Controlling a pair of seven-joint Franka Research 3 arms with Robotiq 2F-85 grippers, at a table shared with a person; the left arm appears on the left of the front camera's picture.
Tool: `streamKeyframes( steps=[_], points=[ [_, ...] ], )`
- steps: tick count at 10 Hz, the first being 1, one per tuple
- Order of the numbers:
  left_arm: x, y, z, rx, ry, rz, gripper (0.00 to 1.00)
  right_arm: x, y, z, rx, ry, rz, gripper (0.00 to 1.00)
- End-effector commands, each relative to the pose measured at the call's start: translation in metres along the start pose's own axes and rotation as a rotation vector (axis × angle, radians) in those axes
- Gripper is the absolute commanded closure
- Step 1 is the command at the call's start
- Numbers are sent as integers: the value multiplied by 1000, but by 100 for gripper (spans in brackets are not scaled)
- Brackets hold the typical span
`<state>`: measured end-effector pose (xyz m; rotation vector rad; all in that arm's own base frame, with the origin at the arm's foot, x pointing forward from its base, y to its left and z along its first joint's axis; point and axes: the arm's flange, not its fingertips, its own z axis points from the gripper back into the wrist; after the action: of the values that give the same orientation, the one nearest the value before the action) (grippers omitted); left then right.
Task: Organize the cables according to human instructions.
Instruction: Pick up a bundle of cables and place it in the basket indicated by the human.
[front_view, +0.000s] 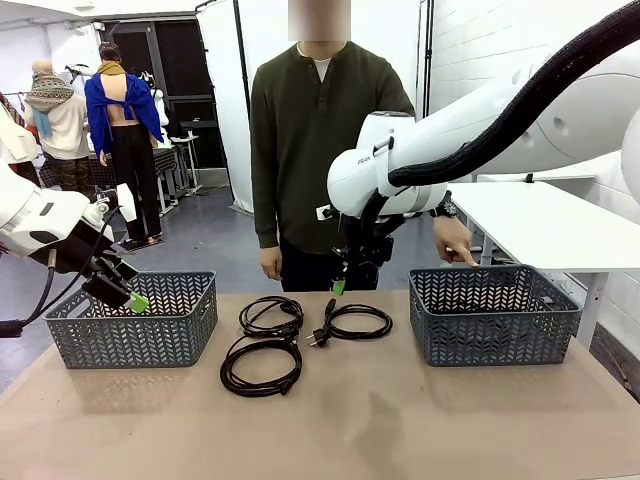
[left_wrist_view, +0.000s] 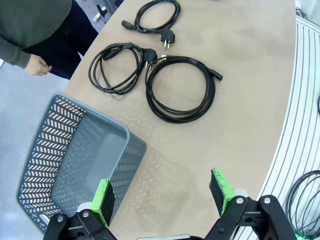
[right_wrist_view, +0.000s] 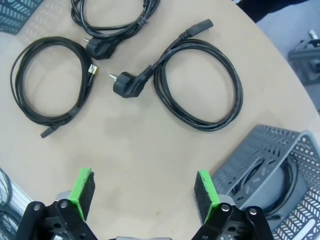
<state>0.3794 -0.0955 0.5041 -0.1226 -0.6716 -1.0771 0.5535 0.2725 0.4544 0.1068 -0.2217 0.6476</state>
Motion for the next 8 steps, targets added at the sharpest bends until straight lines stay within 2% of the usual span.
streamKeyframes(
  steps=[1,2,3,8],
  points=[
    [-2,3,-1,-12,-14,-2,0,0,0,0,0,0,0,0],
    [-2,3,-1,-12,-14,-2,0,11,-3,-7,10,7,-129,0],
    [-2,3,-1,-12,-14,-2,0,19,-2,-13,11,9,-201,0],
    [-2,3,-1,-12,-14,-2,0,52,4,-54,-109,14,-391,0]
  ],
)
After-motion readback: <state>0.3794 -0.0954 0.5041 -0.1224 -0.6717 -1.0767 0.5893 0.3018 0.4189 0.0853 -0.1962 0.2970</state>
